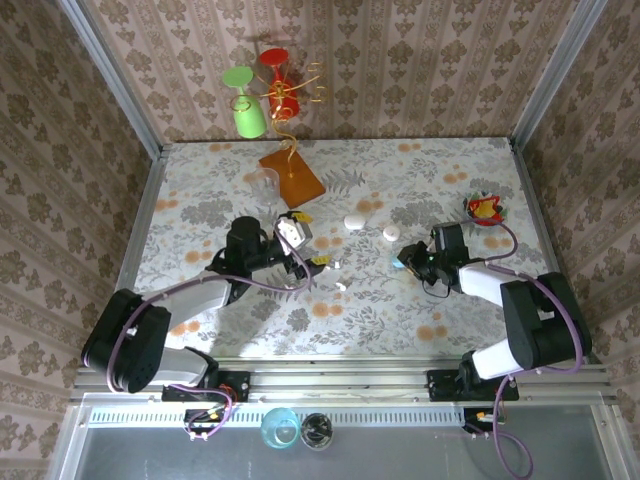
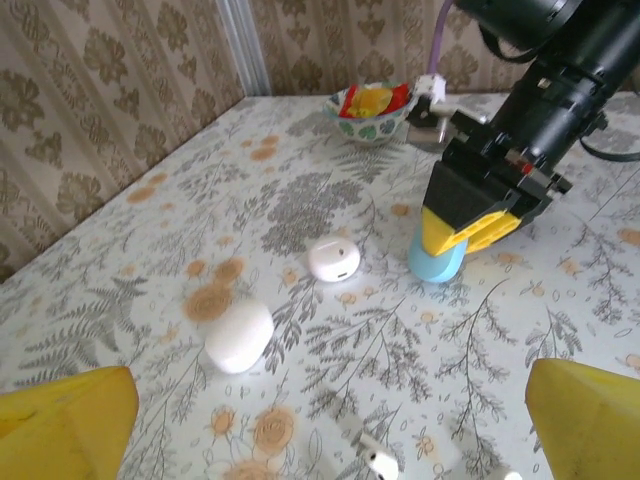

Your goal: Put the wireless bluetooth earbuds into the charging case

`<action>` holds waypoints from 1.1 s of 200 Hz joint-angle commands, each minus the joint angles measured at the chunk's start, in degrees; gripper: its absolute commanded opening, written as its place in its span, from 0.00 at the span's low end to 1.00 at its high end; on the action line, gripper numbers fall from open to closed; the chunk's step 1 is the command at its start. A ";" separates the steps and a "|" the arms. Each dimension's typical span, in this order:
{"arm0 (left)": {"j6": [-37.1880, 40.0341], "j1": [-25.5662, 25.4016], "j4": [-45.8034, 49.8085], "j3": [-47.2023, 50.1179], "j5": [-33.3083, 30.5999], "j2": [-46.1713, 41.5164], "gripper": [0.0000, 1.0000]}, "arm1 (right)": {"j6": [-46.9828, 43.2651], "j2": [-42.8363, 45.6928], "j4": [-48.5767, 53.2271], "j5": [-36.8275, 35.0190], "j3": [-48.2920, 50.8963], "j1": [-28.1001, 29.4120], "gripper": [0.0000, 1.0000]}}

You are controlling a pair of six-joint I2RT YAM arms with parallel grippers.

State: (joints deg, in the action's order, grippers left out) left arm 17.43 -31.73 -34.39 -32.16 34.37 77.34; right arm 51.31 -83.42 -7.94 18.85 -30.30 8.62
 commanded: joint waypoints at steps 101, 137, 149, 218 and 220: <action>3.89 0.00 29.55 -12.35 -26.85 2.33 1.00 | -14.67 14.72 17.96 -17.01 -5.92 4.13 0.67; 5.89 0.17 41.93 -19.65 -31.36 8.43 0.97 | -15.75 13.87 18.54 -18.29 -7.59 7.61 0.67; 5.90 0.43 45.23 -22.04 -31.43 10.85 0.93 | -15.89 13.16 18.54 -18.52 -7.86 8.32 0.68; 6.53 0.70 54.37 -30.44 -33.10 22.17 0.86 | -15.97 11.30 18.10 -17.85 -8.01 8.80 0.68; 6.49 0.70 54.44 -30.57 -33.20 22.38 0.86 | -15.95 11.27 18.06 -17.81 -8.06 8.83 0.68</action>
State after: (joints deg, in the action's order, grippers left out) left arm 22.83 -31.70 15.38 -60.25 3.31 97.36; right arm 36.12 -71.68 9.26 3.07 -36.75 17.15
